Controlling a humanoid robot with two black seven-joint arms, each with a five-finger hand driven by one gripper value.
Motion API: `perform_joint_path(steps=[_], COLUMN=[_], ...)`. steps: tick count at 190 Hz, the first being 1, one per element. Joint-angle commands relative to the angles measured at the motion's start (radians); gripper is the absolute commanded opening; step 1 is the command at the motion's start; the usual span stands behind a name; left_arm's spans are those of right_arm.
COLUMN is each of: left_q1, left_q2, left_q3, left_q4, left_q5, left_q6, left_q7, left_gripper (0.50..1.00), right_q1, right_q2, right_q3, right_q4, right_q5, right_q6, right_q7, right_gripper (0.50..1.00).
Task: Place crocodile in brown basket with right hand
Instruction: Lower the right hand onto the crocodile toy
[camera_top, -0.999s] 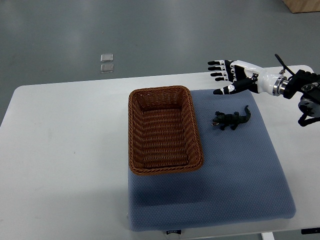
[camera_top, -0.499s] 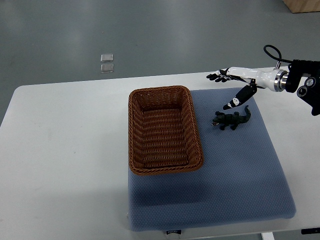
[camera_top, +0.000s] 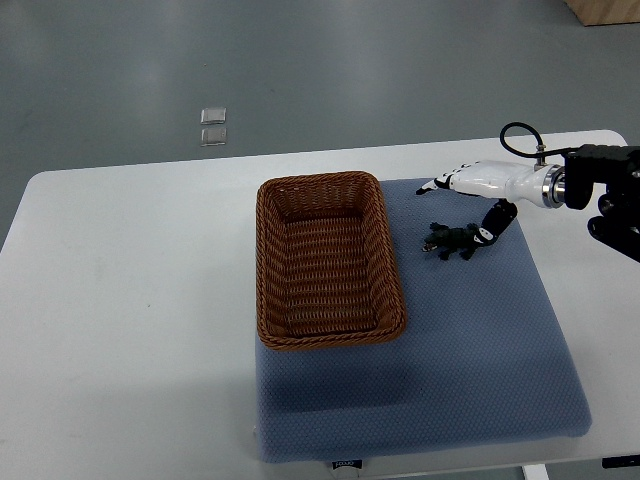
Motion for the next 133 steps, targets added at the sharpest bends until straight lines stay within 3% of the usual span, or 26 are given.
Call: perform_joint_path(steps=[1,133], left_q1=[0.000,0.000], left_q2=[0.000,0.000], left_q3=[0.000,0.000], left_q4=[0.000,0.000], left_q5=[0.000,0.000], left_q6=[0.000,0.000], left_q7=[0.000,0.000], left_gripper=[1.000,1.000], right_q1=[0.006,0.019], right_q2=[-0.006,-0.006], right_q3=[-0.022,-0.158], right_q4=[0.019,-0.015], right_q5=[-0.031,-0.159], right_q6=[-0.019,-0.189], right_q7=[0.001,-0.002], right_gripper=[0.932,0.932])
